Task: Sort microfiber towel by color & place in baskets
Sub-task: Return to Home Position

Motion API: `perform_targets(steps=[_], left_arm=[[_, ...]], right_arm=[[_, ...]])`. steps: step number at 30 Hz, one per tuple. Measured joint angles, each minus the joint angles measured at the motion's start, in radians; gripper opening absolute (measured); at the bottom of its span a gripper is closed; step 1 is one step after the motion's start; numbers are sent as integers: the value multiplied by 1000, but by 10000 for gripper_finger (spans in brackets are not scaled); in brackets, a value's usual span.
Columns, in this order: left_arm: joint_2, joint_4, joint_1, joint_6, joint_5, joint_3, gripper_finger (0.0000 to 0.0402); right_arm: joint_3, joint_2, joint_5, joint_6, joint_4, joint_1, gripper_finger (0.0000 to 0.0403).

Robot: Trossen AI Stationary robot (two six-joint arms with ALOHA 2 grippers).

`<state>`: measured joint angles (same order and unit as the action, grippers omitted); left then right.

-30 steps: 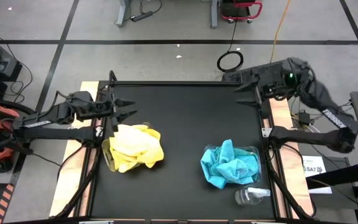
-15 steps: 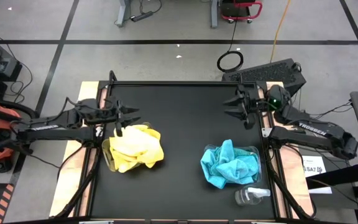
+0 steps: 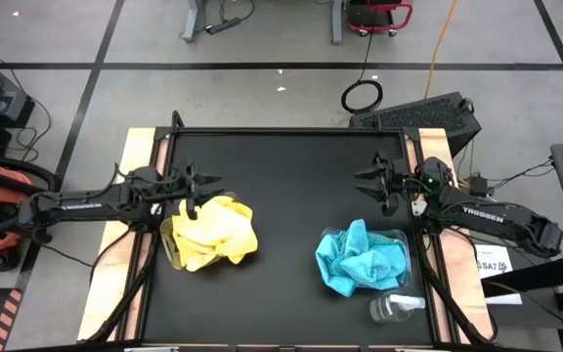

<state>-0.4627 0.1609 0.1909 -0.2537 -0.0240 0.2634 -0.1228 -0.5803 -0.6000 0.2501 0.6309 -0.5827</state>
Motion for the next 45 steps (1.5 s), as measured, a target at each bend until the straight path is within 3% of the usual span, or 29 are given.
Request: perform_targets(steps=[9, 19, 31, 45], left_arm=[[72, 50, 0, -22, 7, -103, 207], [256, 36, 0, 52, 37, -158, 207], [400, -107, -1, 50, 34, -158, 207], [401, -107, -1, 51, 54, -158, 207]], right_arm=[[92, 90, 25, -62, 10, -1, 169], [109, 195, -8, -163, -21, -49, 169], [109, 222, 0, 47, -29, -80, 169], [109, 222, 0, 53, -39, -80, 169]])
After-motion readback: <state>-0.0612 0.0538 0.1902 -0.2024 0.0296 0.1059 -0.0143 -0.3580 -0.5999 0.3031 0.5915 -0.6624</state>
